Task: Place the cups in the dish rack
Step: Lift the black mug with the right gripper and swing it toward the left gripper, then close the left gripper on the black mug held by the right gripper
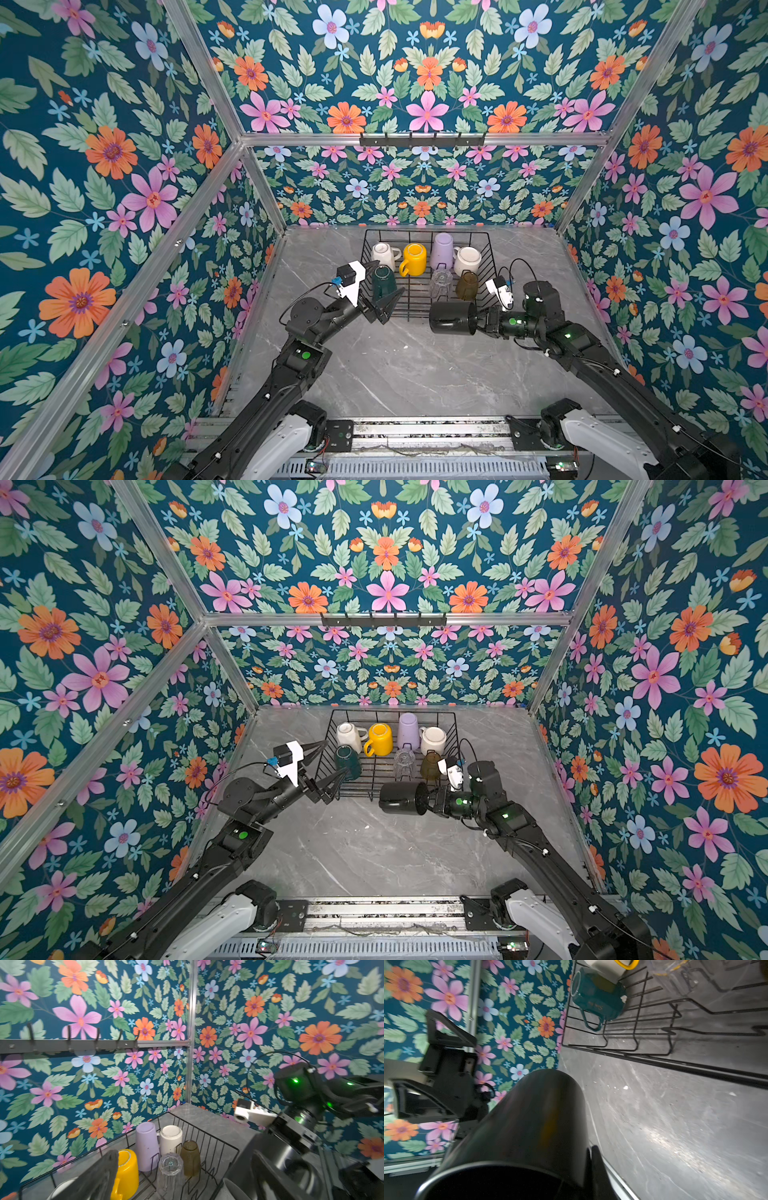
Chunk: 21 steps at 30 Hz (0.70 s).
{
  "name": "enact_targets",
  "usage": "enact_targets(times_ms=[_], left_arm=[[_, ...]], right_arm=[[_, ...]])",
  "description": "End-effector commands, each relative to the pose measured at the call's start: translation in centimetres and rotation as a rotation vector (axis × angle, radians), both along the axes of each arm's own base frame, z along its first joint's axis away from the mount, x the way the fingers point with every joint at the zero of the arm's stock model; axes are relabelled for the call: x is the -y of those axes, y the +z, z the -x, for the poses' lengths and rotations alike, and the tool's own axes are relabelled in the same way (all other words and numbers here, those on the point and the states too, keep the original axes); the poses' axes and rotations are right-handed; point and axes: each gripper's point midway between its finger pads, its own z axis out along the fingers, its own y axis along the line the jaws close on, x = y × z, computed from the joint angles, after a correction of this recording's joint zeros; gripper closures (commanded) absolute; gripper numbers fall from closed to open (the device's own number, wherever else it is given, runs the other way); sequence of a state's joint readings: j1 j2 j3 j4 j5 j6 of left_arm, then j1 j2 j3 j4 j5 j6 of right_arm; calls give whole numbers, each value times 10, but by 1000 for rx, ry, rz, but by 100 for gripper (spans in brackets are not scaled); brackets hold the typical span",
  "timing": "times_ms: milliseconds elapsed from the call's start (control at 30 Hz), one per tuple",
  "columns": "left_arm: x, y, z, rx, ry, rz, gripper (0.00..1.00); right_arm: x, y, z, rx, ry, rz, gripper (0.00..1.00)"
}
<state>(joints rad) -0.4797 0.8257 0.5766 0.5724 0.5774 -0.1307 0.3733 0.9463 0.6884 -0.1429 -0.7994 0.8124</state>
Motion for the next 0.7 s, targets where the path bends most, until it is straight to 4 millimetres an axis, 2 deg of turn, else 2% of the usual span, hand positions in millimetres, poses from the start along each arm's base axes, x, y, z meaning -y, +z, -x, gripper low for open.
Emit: enact_targets(times_ms=[0, 267, 500, 667], left_arm=[[15, 2, 23, 60, -162, -26, 0], [35, -15, 35, 5, -349, -93, 1], [37, -20, 36, -5, -370, -109, 0], [38, -20, 37, -3, -380, -111, 1]], right_arm=[[-11, 52, 1, 79, 86, -193, 100], [-19, 75, -8, 96, 125, -261, 100], [-24, 94, -8, 123, 180, -283, 100], [-26, 98, -9, 130, 192, -287, 100]])
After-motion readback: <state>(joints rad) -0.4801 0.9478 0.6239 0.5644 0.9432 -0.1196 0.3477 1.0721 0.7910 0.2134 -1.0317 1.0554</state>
